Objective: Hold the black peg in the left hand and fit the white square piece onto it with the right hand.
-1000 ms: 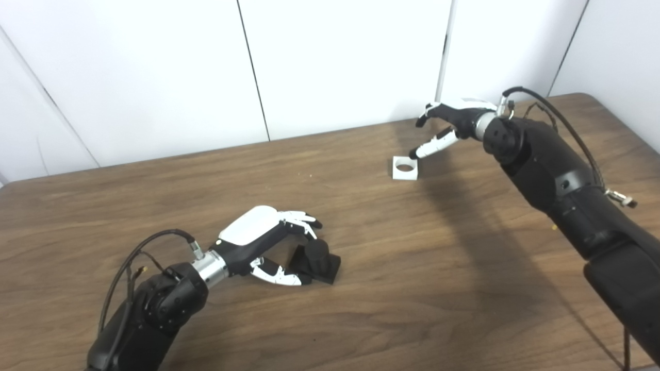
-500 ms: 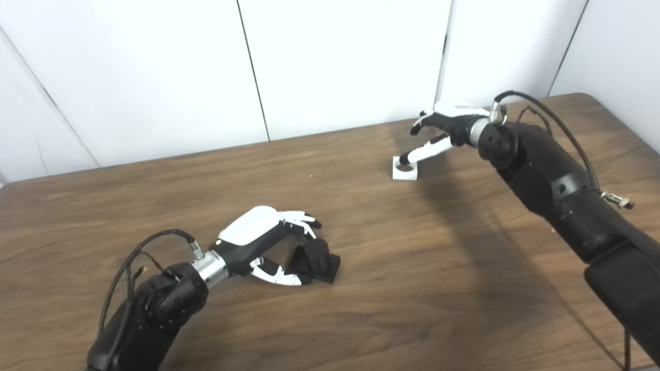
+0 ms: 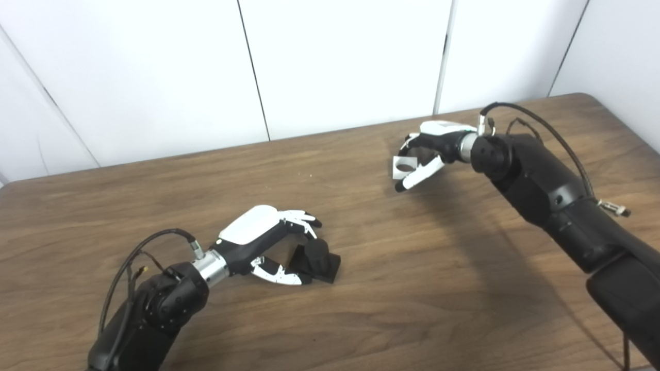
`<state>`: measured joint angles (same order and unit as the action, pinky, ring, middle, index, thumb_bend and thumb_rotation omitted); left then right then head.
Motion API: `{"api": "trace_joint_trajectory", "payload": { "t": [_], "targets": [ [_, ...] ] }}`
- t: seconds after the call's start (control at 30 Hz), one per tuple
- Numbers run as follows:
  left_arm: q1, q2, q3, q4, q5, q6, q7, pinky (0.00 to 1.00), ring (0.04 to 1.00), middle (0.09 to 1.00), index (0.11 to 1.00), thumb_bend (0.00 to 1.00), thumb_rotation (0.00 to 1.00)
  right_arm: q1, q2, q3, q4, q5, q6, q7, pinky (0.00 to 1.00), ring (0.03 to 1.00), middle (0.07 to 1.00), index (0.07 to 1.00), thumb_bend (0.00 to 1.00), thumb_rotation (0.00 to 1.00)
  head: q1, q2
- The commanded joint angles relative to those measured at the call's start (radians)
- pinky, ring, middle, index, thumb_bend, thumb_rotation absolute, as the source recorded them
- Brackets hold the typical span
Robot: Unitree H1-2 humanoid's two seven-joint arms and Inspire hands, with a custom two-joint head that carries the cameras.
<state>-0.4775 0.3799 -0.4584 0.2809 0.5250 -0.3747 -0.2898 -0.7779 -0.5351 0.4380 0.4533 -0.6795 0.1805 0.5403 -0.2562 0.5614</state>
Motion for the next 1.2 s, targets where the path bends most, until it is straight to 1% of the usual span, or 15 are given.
{"api": "trace_joint_trajectory", "payload": {
  "t": [0.0, 0.1, 0.2, 0.3, 0.4, 0.57, 0.7, 0.77, 0.93, 1.17],
  "targets": [
    [0.016, 0.025, -0.008, 0.015, 0.038, 0.036, -0.036, 0.84, 0.893, 0.848, 0.568, 0.75, 0.19, -0.031, -0.010, -0.003, -0.027, 0.006, -0.021, 0.003, 0.99, 0.994, 0.979, 0.819, 0.87, 0.57, 0.001, 0.002],
    [0.018, 0.027, -0.008, 0.011, 0.038, 0.042, -0.039, 0.86, 0.896, 0.850, 0.569, 0.75, 0.20, -0.024, -0.008, 0.000, -0.013, 0.006, -0.035, -0.007, 0.98, 0.981, 0.972, 0.819, 0.86, 0.51, 0.003, 0.005],
    [0.019, 0.027, -0.008, 0.013, 0.038, 0.038, -0.037, 0.86, 0.894, 0.849, 0.568, 0.75, 0.21, -0.017, -0.004, 0.002, 0.004, 0.001, -0.040, -0.022, 0.95, 0.975, 0.967, 0.814, 0.82, 0.42, 0.006, 0.004],
    [0.020, 0.029, -0.009, 0.011, 0.036, 0.047, -0.047, 0.87, 0.901, 0.853, 0.572, 0.75, 0.22, -0.009, 0.002, 0.002, 0.026, -0.003, -0.047, -0.051, 0.94, 0.967, 0.958, 0.803, 0.80, 0.37, 0.009, 0.005],
    [0.023, 0.029, -0.009, 0.011, 0.036, 0.045, -0.045, 0.86, 0.900, 0.851, 0.573, 0.75, 0.21, -0.006, 0.010, 0.001, 0.057, -0.005, -0.058, -0.082, 0.93, 0.961, 0.951, 0.797, 0.77, 0.36, 0.014, 0.004],
    [0.026, 0.032, -0.009, 0.015, 0.039, 0.035, -0.037, 0.86, 0.899, 0.851, 0.568, 0.74, 0.22, -0.010, 0.024, 0.002, 0.111, -0.007, -0.066, -0.130, 0.92, 0.955, 0.943, 0.790, 0.76, 0.35, 0.021, 0.003],
    [0.030, 0.034, -0.007, 0.012, 0.040, 0.035, -0.034, 0.86, 0.900, 0.850, 0.569, 0.74, 0.22, -0.018, 0.040, 0.002, 0.175, -0.014, -0.089, -0.203, 0.88, 0.926, 0.912, 0.760, 0.72, 0.32, 0.025, 0.006],
    [0.033, 0.035, -0.007, 0.007, 0.041, 0.038, -0.037, 0.87, 0.902, 0.852, 0.570, 0.74, 0.23, -0.023, 0.046, 0.001, 0.198, -0.014, -0.097, -0.228, 0.86, 0.915, 0.900, 0.747, 0.70, 0.32, 0.027, 0.008],
    [0.036, 0.034, -0.005, 0.000, 0.041, 0.042, -0.038, 0.86, 0.901, 0.852, 0.568, 0.74, 0.23, -0.034, 0.059, 0.000, 0.243, -0.009, -0.108, -0.271, 0.84, 0.906, 0.885, 0.726, 0.69, 0.33, 0.032, 0.011],
    [0.036, 0.029, -0.007, 0.000, 0.039, 0.044, -0.040, 0.85, 0.900, 0.851, 0.567, 0.74, 0.24, -0.040, 0.077, 0.003, 0.269, -0.009, -0.098, -0.303, 0.83, 0.888, 0.861, 0.676, 0.67, 0.31, 0.035, 0.015]
  ]
}}
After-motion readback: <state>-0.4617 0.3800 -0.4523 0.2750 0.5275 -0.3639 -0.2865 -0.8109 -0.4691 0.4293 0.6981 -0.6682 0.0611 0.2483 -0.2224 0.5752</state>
